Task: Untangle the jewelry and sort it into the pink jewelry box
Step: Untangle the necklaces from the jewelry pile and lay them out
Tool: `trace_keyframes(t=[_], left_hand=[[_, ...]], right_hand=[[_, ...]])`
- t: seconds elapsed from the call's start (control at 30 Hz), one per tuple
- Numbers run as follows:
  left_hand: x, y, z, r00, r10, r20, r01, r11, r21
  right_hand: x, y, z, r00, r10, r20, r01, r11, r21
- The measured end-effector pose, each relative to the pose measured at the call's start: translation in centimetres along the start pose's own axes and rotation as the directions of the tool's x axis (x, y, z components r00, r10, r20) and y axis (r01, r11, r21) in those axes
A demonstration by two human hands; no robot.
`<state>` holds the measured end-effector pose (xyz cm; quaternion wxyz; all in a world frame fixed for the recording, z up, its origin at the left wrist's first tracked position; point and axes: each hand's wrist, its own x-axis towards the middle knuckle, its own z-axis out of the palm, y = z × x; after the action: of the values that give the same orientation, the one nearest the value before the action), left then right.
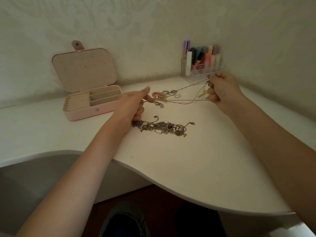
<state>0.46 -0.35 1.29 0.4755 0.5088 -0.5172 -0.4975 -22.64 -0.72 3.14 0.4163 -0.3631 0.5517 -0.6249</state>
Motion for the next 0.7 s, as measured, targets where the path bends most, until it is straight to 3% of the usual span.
trace_keyframes(t=[0.17, 0.33, 0.43, 0.53, 0.6, 0.7], left_hand=[[0.0, -0.1, 0.2, 0.997, 0.034, 0.063, -0.039, 0.996, 0.083], [-0.1, -0.3, 0.1, 0.989, 0.105, 0.101, -0.121, 0.978, 0.169], [-0.2, -0.2, 0.1, 0.987, 0.117, 0.110, -0.134, 0.978, 0.160], [-0.1, -0.3, 0.1, 0.992, 0.106, 0.063, -0.114, 0.982, 0.151], [0.0, -0.4, 0.2, 0.995, 0.093, 0.023, -0.095, 0.988, 0.120], [0.2, -0.5, 0.3, 0.996, 0.088, -0.021, -0.086, 0.993, 0.087]], right_hand=[[0.4, -0.1, -0.4, 0.993, -0.092, -0.071, 0.079, 0.982, -0.174], [0.0, -1.1, -0.6, 0.998, -0.035, -0.044, 0.037, 0.998, 0.046], [0.1, -1.4, -0.9, 0.994, 0.053, 0.092, -0.076, 0.958, 0.277], [0.3, -1.7, -1.6, 0.958, 0.093, 0.271, -0.220, 0.845, 0.487], [0.4, -1.8, -2.0, 0.941, 0.092, 0.326, -0.252, 0.833, 0.492], [0.4, -1.8, -2.2, 0.955, 0.109, 0.275, -0.200, 0.924, 0.327]])
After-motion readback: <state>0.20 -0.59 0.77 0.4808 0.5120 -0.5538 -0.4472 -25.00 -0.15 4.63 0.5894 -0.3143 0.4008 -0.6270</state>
